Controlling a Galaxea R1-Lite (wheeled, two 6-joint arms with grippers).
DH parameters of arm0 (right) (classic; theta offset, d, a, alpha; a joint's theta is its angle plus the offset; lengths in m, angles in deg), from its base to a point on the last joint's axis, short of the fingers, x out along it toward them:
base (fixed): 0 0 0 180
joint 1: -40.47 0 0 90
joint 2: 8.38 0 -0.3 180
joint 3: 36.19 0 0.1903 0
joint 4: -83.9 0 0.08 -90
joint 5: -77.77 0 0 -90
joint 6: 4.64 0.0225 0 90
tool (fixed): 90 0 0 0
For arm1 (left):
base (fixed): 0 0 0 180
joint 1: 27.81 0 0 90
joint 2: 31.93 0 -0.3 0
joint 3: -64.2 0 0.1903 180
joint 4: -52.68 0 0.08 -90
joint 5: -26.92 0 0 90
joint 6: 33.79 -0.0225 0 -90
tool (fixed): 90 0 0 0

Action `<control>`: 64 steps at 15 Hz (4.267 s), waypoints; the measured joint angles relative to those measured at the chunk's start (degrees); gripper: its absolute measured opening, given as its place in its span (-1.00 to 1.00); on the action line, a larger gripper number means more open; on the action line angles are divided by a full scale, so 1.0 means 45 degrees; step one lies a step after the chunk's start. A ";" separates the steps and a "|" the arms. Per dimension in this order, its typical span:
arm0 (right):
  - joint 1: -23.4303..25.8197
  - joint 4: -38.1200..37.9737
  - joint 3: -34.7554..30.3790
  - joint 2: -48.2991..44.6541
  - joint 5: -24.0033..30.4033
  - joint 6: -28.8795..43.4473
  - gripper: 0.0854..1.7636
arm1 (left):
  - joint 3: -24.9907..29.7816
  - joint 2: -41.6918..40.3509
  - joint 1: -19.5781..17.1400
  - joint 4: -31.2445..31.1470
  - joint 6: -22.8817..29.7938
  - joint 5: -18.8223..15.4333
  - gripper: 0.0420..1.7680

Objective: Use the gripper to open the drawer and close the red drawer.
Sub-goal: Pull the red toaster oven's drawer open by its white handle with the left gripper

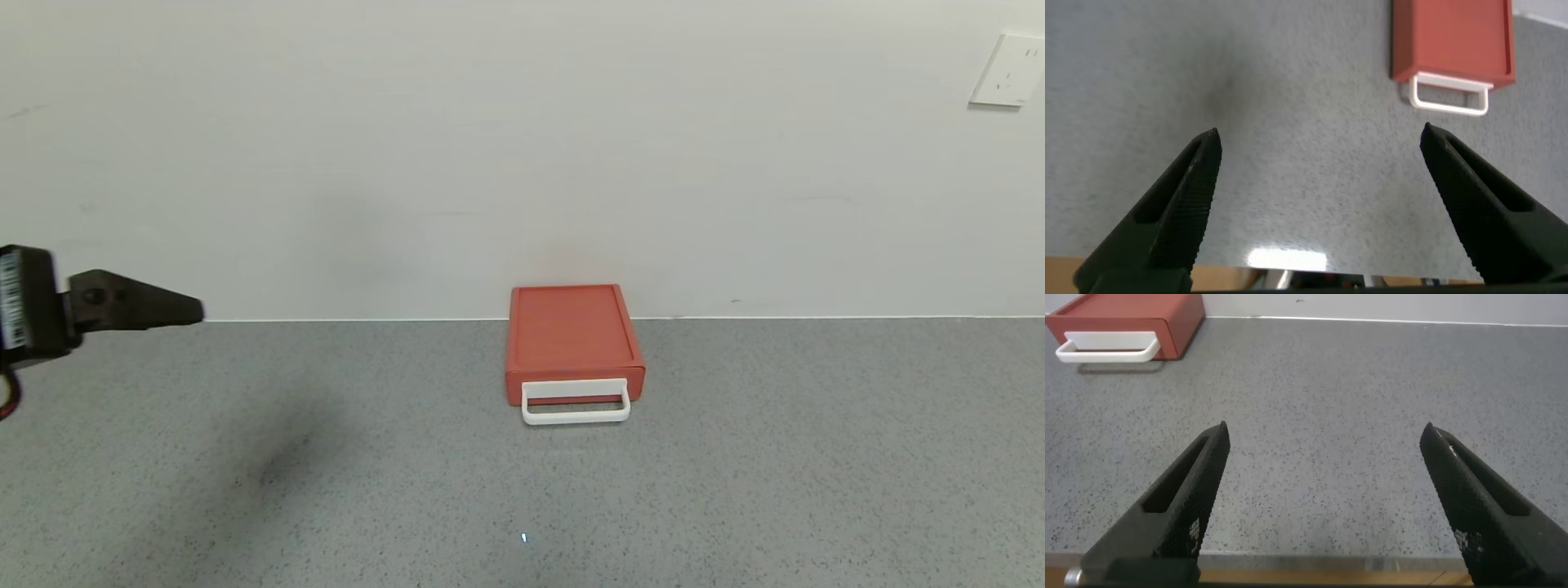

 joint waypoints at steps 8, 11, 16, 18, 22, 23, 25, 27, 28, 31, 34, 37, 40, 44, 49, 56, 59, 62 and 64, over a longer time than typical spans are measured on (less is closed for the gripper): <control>-0.0011 -0.0003 0.0000 0.0000 0.0000 0.0005 0.94 | -0.3896 0.6163 0.3524 -0.0861 0.1249 0.0493 0.98; -0.0011 -0.0008 0.0000 0.0000 0.0000 0.0000 0.94 | -0.5727 0.8338 0.4405 -0.1493 0.1365 0.0479 0.98; 0.0000 -0.0003 0.0000 0.0000 0.0000 0.0005 0.94 | -0.7583 1.0904 0.5545 -0.1444 0.1365 0.0474 0.98; 0.0000 -0.0003 0.0000 0.0000 0.0000 0.0000 0.94 | -0.7669 1.1595 0.5770 -0.1065 0.1468 0.0474 0.98; 0.0000 0.0000 0.0000 0.0000 0.0000 0.0005 0.94 | -0.7620 1.2367 0.5998 -0.0060 0.1739 0.0528 0.98; 0.0000 -0.0003 0.0000 0.0000 0.0000 0.0005 0.94 | -0.7620 1.2453 0.6109 0.0019 0.1696 0.0634 0.98; 0.0000 -0.0003 0.0000 0.0000 0.0000 0.0000 0.94 | -0.7656 1.2564 0.6323 0.0718 0.1715 0.0761 0.98; -0.0011 -0.0003 0.0000 0.0000 0.0000 0.0005 0.94 | -0.7664 1.2803 0.6469 0.0986 0.1799 0.1379 0.98; 0.0000 -0.0003 0.0000 0.0000 0.0000 0.0005 0.94 | -0.7675 1.3006 0.6537 0.1048 0.1923 0.2072 0.98; 0.0000 -0.0003 0.0000 0.0000 0.0000 0.0005 0.94 | -0.7694 1.3569 0.6659 0.1636 0.2804 0.2863 0.98; 0.0000 -0.0003 0.0000 0.0000 0.0000 0.0005 0.94 | -0.7675 1.3808 0.6653 0.2175 0.3240 0.2923 0.98; 0.0000 0.0005 0.0000 0.0000 0.0000 0.0000 0.94 | -0.7650 1.3892 0.6653 0.2349 0.3226 0.3021 0.98; 0.0000 0.0054 -0.0005 0.0000 0.0011 0.0000 0.94 | -0.7626 1.4041 0.6653 0.2904 0.3202 0.3449 0.98; 0.0000 0.0079 -0.0019 0.0000 0.0019 0.0000 0.94 | -0.7634 1.4317 0.6629 0.3327 0.3142 0.3549 0.98; 0.0000 0.0079 -0.0019 0.0000 0.0019 0.0000 0.94 | -0.7688 1.4566 0.6634 0.3321 0.3094 0.3543 0.98; 0.0000 0.0114 -0.0038 0.0000 0.0035 0.0005 0.94 | -0.7732 1.4648 0.6615 0.3327 0.2362 0.3524 0.98; 0.0000 0.0114 -0.0038 0.0000 0.0035 0.0000 0.94 | -0.7791 1.4740 0.6599 0.3335 0.2289 0.3511 0.98; 0.0000 0.0114 -0.0038 0.0000 0.0035 0.0005 0.94 | -0.7821 1.4824 0.6567 0.3332 0.2289 0.3419 0.98; 0.0000 0.0114 -0.0038 0.0000 0.0035 0.0005 0.94 | -0.7829 1.4854 0.6561 0.3267 0.2303 0.3389 0.98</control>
